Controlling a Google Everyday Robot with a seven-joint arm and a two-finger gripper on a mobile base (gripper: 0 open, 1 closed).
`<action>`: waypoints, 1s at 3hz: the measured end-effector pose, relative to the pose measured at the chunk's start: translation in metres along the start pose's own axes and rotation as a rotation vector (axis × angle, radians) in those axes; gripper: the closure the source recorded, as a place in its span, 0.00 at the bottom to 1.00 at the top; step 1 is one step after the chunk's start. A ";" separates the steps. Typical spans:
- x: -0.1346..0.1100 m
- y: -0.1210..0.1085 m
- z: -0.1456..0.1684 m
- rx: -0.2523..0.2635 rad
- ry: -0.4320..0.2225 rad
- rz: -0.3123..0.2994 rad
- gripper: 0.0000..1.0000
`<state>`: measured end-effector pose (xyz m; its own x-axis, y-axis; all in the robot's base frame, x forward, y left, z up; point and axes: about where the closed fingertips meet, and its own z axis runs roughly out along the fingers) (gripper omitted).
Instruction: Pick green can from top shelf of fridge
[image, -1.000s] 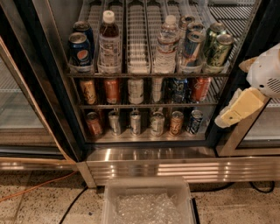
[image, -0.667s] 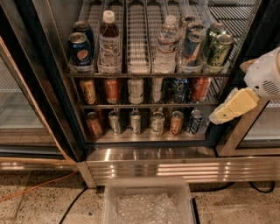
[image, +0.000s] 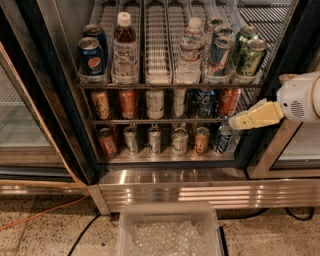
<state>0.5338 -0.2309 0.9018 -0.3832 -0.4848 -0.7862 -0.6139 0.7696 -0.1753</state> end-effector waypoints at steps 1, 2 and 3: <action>-0.007 -0.015 0.010 0.080 -0.120 0.059 0.00; -0.021 -0.028 0.012 0.148 -0.215 0.092 0.00; -0.021 -0.028 0.013 0.149 -0.215 0.092 0.00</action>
Offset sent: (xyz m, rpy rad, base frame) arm 0.0483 -0.0196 0.0142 0.2162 -0.2851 -0.2053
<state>0.5676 -0.2367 0.9159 -0.2672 -0.3230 -0.9079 -0.4694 0.8664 -0.1701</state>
